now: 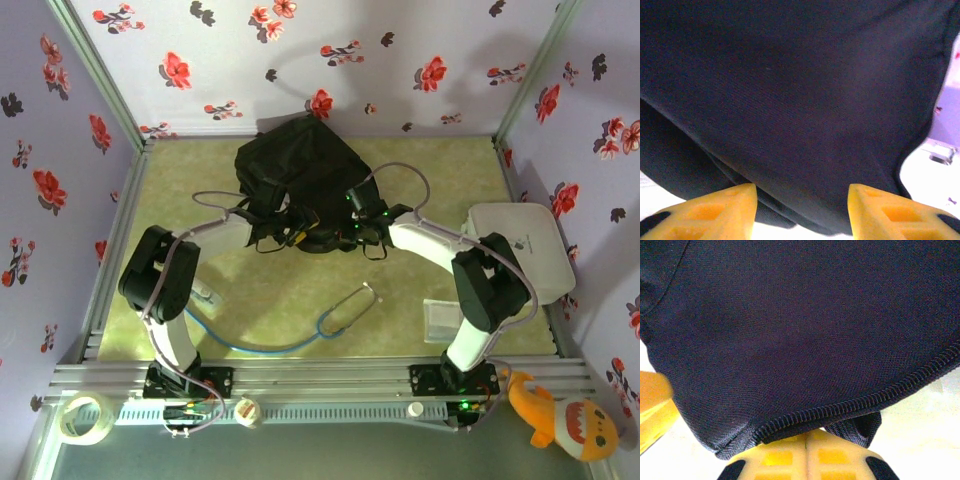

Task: Pack the student bag

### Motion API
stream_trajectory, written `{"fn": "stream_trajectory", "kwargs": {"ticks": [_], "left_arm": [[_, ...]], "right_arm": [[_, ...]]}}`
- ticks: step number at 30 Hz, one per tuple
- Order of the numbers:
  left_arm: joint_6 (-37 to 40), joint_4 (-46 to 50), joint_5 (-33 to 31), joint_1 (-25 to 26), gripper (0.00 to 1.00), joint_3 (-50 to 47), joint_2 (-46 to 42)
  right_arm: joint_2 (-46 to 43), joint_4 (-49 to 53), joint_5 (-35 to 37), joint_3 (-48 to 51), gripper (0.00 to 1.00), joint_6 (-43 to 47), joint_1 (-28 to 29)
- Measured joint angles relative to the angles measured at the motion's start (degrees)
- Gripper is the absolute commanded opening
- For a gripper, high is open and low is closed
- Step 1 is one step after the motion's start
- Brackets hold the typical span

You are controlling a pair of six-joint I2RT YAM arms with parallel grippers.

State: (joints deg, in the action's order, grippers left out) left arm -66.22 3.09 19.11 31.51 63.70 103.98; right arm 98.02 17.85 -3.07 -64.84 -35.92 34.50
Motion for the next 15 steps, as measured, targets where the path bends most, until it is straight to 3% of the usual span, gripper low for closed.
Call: {"fn": "stream_trajectory", "kwargs": {"ticks": [4, 11, 15], "left_arm": [[-1.68, 0.46, -0.79, 0.02, 0.36, 0.11, 0.92], [-1.66, 2.56, -2.32, 0.07, 0.01, 2.86, 2.6], [-0.35, 4.26, -3.08, 0.11, 0.0, 4.26, 3.21]], "right_arm": [[-0.85, -0.09, 0.0, 0.31, 0.0, 0.0, 0.0], [-2.23, -0.04, 0.63, 0.46, 0.0, -0.02, 0.0], [-3.8, 0.24, 3.1, 0.55, 0.0, -0.07, -0.11]]}}
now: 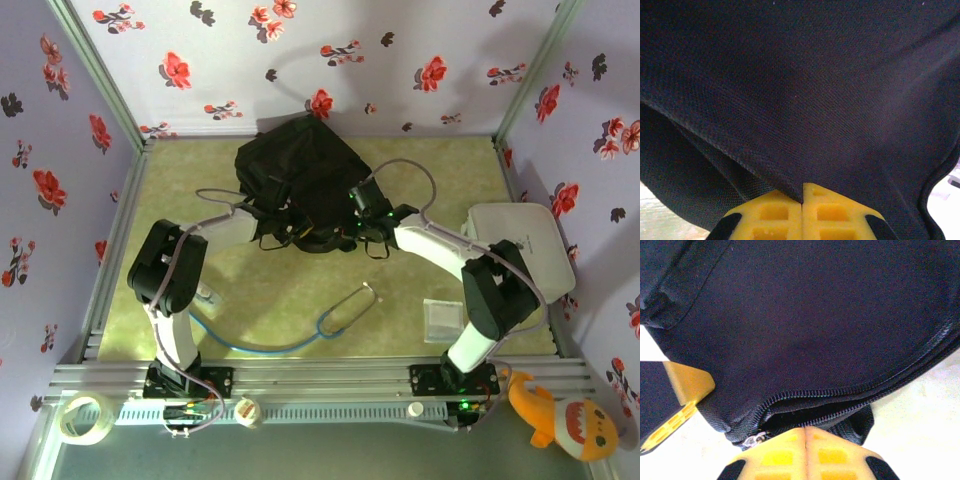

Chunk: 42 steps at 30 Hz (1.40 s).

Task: Pack the student bag

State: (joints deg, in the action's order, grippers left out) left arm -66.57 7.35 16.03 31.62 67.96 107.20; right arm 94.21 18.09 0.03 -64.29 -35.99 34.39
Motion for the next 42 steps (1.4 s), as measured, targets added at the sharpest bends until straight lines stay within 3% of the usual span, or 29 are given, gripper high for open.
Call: {"fn": "stream_trajectory", "kwargs": {"ticks": [22, 28, 34, 37, 42], "left_arm": [[6.16, 2.01, 1.09, 0.04, 0.0, 1.16, -0.2], [8.66, 4.79, 1.75, -0.59, 0.0, 1.2, -3.26], [11.63, 8.57, 2.82, -5.29, 0.0, -0.13, -7.1], [12.9, 10.47, 3.13, -6.91, 0.0, -0.15, -7.65], [13.88, 11.26, 2.78, -7.45, 0.0, -0.63, -8.26]], "right_arm": [[-2.03, 9.09, 16.63, -0.92, 0.0, -6.54, -0.13], [-5.97, 8.22, 15.58, 0.31, 0.0, -5.97, -0.09], [-8.2, 6.4, 10.16, 0.46, 0.0, -3.61, 3.61], [-8.2, 7.13, 11.3, 0.22, 0.0, -4.0, 6.25], [-8.11, 9.49, 17.66, 0.24, 0.0, -6.97, 4.22]]}}
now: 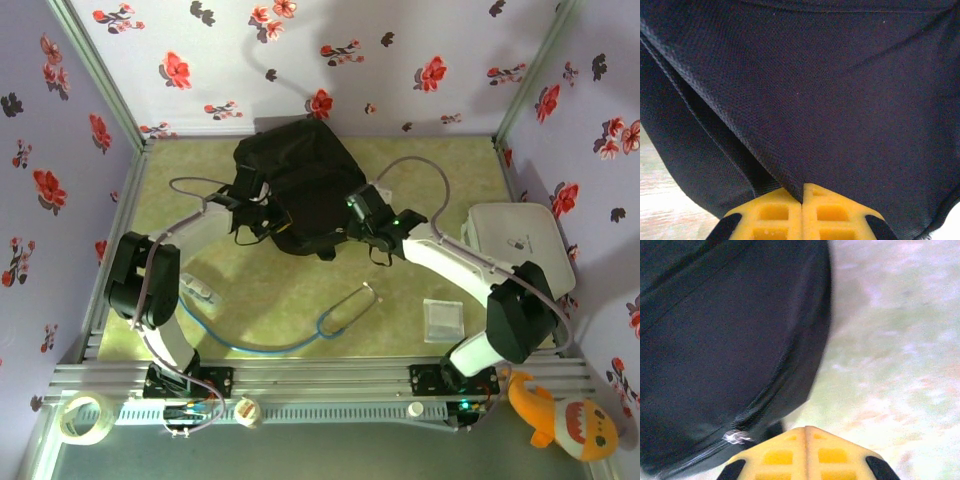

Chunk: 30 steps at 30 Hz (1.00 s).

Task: Pack the student bag

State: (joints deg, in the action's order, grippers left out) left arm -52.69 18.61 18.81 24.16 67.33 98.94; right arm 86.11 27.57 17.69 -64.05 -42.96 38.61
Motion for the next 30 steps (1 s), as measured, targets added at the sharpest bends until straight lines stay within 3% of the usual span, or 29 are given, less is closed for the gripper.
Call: {"fn": "stream_trajectory", "kwargs": {"ticks": [4, 8, 11, 15, 18, 23, 30], "left_arm": [[0.52, 0.98, -1.49, -2.45, 0.0, -1.16, -0.59], [0.63, 1.27, -1.9, -3.08, 0.0, -1.2, -0.59], [0.81, 1.27, -1.92, -3.06, 0.0, -1.2, -0.59], [1.07, 1.29, -1.81, -3.08, 0.0, -1.2, -0.59], [1.18, 1.27, -1.66, -3.08, 0.0, -1.2, -0.59], [1.29, 1.27, -1.64, -3.08, 0.0, -1.2, -0.59], [1.31, 1.29, -1.62, -3.06, 0.0, -1.18, -0.59]], "right_arm": [[2.27, 2.99, 6.49, -0.07, 0.0, -1.25, -3.76], [5.49, 3.08, 7.48, -0.13, 0.0, -0.52, -5.99], [5.2, -0.5, 1.09, 0.02, 0.01, 2.14, -6.1], [4.61, -8.04, -11.85, 1.44, 0.31, 6.82, -5.77], [4.61, -12.04, -19.71, 3.61, 0.4, 9.7, -4.5], [5.79, -14.82, -26.51, 4.26, 0.43, 14.05, -0.68], [10.71, -15.54, -27.08, 3.19, 0.41, 18.49, 2.29]]}}
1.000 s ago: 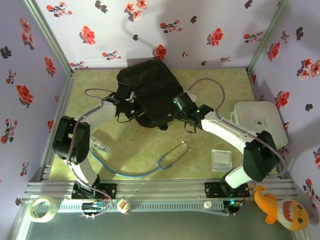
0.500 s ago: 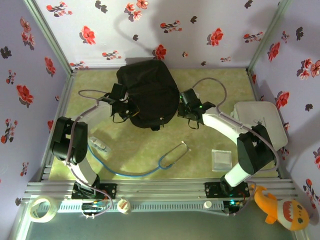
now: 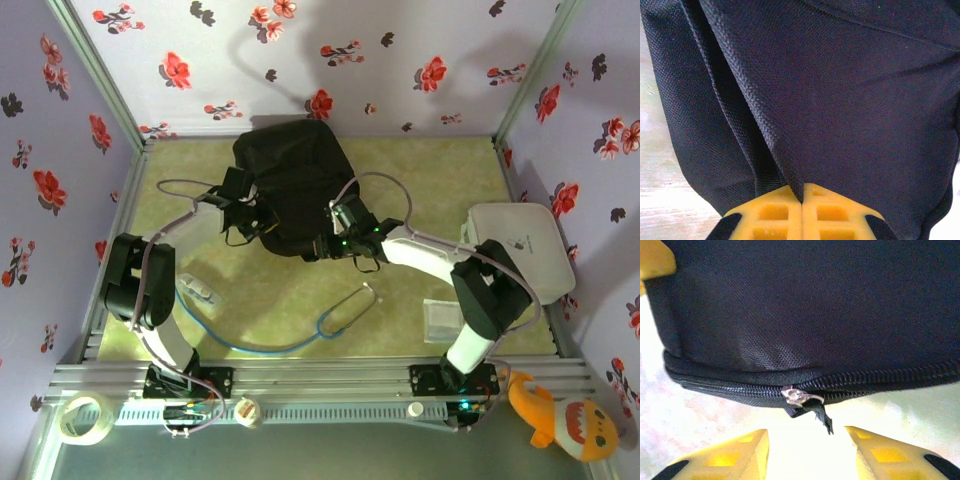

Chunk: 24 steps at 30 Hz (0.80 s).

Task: Pack the student bag

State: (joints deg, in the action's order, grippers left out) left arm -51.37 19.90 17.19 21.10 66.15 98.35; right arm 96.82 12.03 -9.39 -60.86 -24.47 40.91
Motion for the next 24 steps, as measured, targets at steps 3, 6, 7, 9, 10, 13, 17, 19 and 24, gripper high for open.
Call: {"fn": "stream_trajectory", "kwargs": {"ticks": [3, 6, 7, 9, 10, 13, 17, 19, 24], "left_arm": [[0.17, 0.02, 0.0, -0.02, 0.0, 0.0, 0.0], [0.17, 0.09, 0.02, -0.02, 0.0, 0.0, 0.0], [0.2, 0.09, 0.02, -0.02, 0.0, 0.0, 0.0], [0.2, 0.09, 0.04, -0.02, 0.0, 0.0, 0.0], [0.2, 0.11, 0.09, -0.02, 0.0, 0.0, 0.0], [0.2, 0.11, 0.17, 0.0, 0.0, 0.0, 0.0], [0.2, 0.13, 0.15, -0.02, 0.0, 0.0, 0.0], [0.2, 0.13, 0.17, -0.07, 0.0, 0.0, 0.0], [0.42, 0.09, 0.92, -0.28, 0.0, 0.0, 0.0]], "right_arm": [[1.53, -0.02, 0.76, -0.61, 0.41, 1.46, 0.31], [2.16, -0.17, 1.49, -0.63, 0.39, 2.97, 0.39], [2.43, -0.26, 1.77, -0.72, 0.39, 3.43, 0.42], [3.06, -0.39, 2.4, -1.16, 0.36, 4.39, 0.48], [3.43, -0.63, 2.86, -1.44, 0.34, 4.92, 0.52], [4.02, -1.57, 3.87, -1.77, 0.16, 6.56, 0.74], [4.0, -1.99, 6.1, -1.77, 0.01, 7.52, 0.92], [3.72, -1.99, 8.41, -1.55, 0.0, 7.37, 1.01], [0.0, -2.14, 16.72, 1.75, 0.0, 5.64, 1.01]]}}
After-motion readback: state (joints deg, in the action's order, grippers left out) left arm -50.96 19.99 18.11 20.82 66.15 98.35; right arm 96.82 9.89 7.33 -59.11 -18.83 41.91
